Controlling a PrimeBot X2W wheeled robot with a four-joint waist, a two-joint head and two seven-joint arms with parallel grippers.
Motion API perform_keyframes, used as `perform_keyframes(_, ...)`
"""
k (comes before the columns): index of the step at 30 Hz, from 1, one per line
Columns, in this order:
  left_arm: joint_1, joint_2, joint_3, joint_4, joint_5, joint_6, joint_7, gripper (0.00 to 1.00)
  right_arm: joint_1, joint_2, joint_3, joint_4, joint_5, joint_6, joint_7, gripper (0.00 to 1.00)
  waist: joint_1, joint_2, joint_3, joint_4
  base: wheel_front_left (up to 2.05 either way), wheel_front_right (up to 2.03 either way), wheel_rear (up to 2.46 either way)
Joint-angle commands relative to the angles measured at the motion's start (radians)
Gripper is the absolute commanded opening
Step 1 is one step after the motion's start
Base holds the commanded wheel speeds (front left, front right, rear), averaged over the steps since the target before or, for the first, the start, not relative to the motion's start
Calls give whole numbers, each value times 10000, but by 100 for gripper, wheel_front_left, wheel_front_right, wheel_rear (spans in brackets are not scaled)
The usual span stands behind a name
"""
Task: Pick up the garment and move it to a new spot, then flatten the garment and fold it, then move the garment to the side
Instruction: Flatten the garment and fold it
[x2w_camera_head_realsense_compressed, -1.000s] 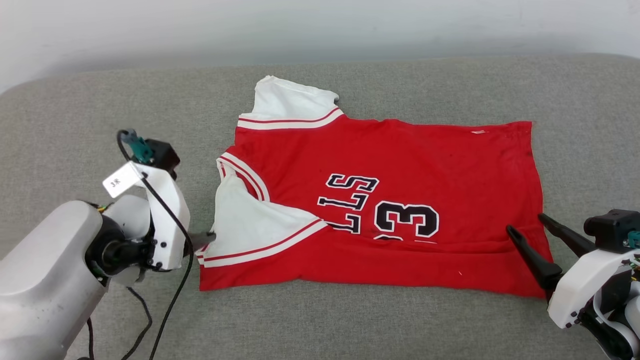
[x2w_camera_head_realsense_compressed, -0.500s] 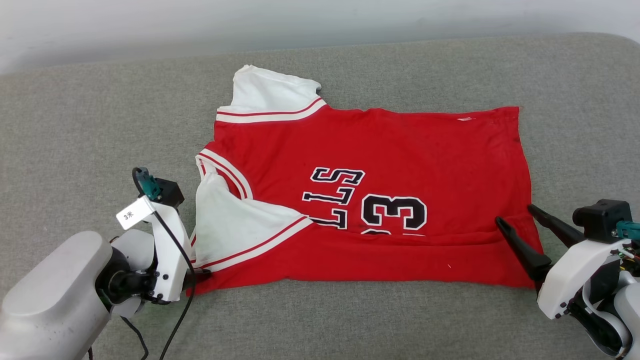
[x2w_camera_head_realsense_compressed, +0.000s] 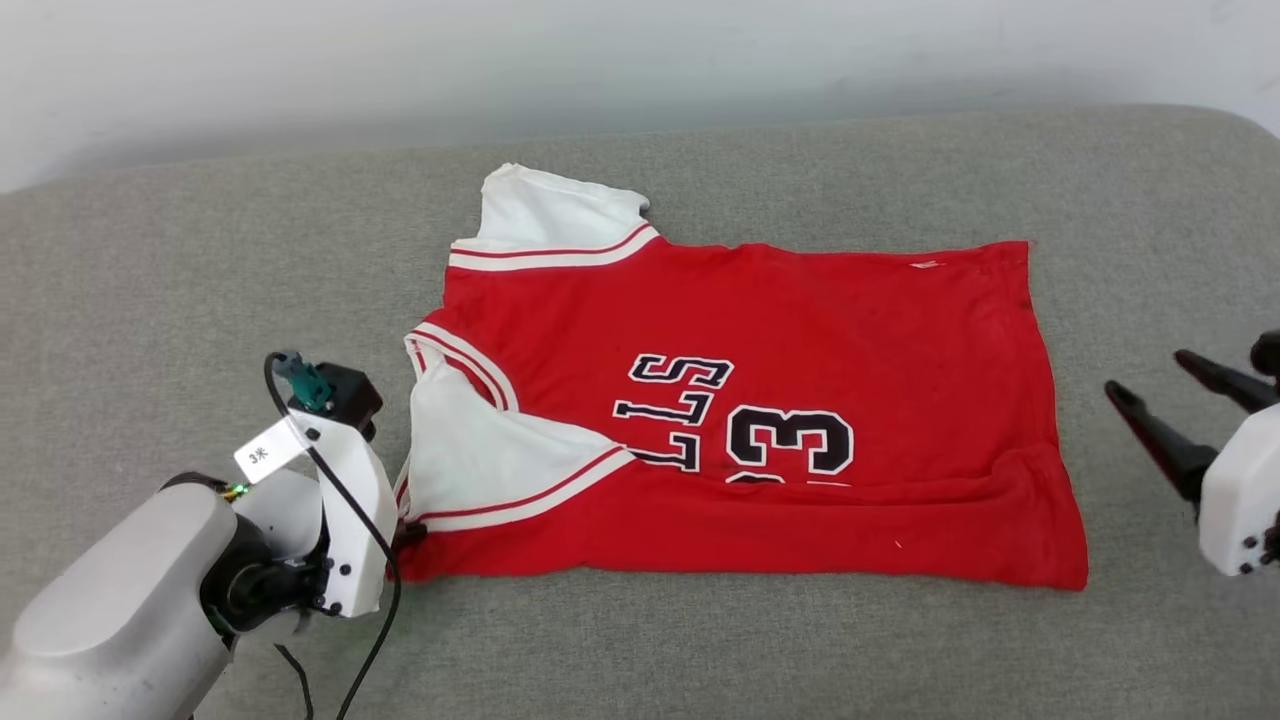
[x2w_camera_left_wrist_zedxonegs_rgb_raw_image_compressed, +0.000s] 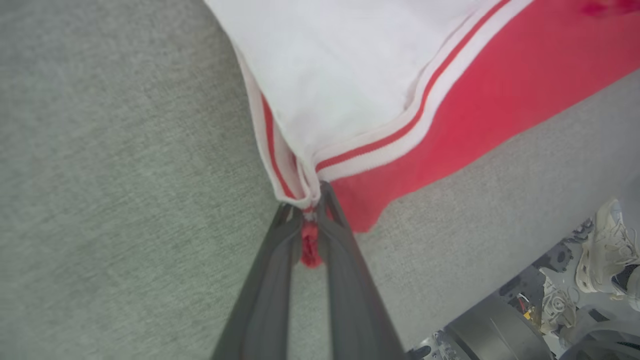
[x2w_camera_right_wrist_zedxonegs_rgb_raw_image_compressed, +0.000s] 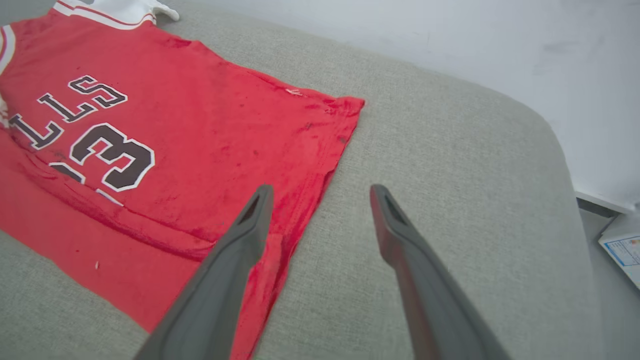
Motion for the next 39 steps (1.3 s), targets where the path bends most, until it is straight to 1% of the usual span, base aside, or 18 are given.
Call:
perform_keyframes(1,81,90,57,-264,118,-36,-230,0,-148,-252,-29,-220,150,-11,526,100,1,0,-65,90,0,0,0)
perform_keyframes(4,128,183,97,-688,176,-55,-470,0,-131,-849,243,-745,475,-11,2148,100,1,0,-108,178,0,0,0)
perform_keyframes(8,157,293,60,-1166,335,8,-561,0,-8,-1351,402,-1317,1238,-12,4078,100,1,0,-68,269,0,0,0)
perform_keyframes(11,131,296,35,-1456,409,88,-588,0,72,-1394,427,-1465,1513,-11,5069,100,1,0,21,344,0,0,0)
perform_keyframes(14,26,244,50,-1652,428,140,-571,0,189,-1271,476,-1395,1652,-11,5741,100,1,0,156,445,0,0,0)
perform_keyframes(18,-130,169,8,-1767,510,172,-580,0,305,-875,396,-965,1627,-11,6087,100,1,0,366,592,0,0,0)
perform_keyframes(20,-209,136,7,-1796,533,165,-587,0,332,-625,354,-653,1523,-11,6087,100,1,0,486,654,0,0,0)
perform_keyframes(21,-209,136,7,-1796,533,165,-587,0,332,-625,354,-653,1523,-11,6087,100,1,0,486,654,0,0,0)
perform_keyframes(23,-265,111,-5,-1776,547,161,-597,0,411,-330,414,-337,1476,-11,6071,100,1,0,594,715,0,0,0)
perform_keyframes(26,-291,7,-44,-1690,572,134,-633,0,671,175,789,317,1294,-9,5964,100,1,0,735,810,0,0,0)
perform_keyframes(28,-253,-37,-55,-1646,550,119,-686,0,930,521,919,645,1459,-8,5881,100,1,0,760,833,0,0,0)
perform_keyframes(31,-134,-50,-54,-1517,492,112,-771,0,1096,814,1032,894,1594,8,5524,100,1,0,727,819,0,0,0)
perform_keyframes(32,-62,-60,-44,-1472,450,107,-786,0,1065,847,1038,887,1621,8,5320,31,1,0,686,792,0,0,0)
perform_keyframes(33,9,-53,-41,-1432,425,104,-820,0,984,839,1016,862,1616,8,5072,0,1,0,636,756,0,0,0)
perform_keyframes(36,134,-26,-16,-1349,339,96,-896,0,835,690,1002,851,1604,6,4797,0,1,0,486,683,0,0,0)
perform_keyframes(39,359,56,54,-1284,190,74,-1065,0,623,360,933,737,1605,-9,4388,0,1,0,176,586,0,0,0)
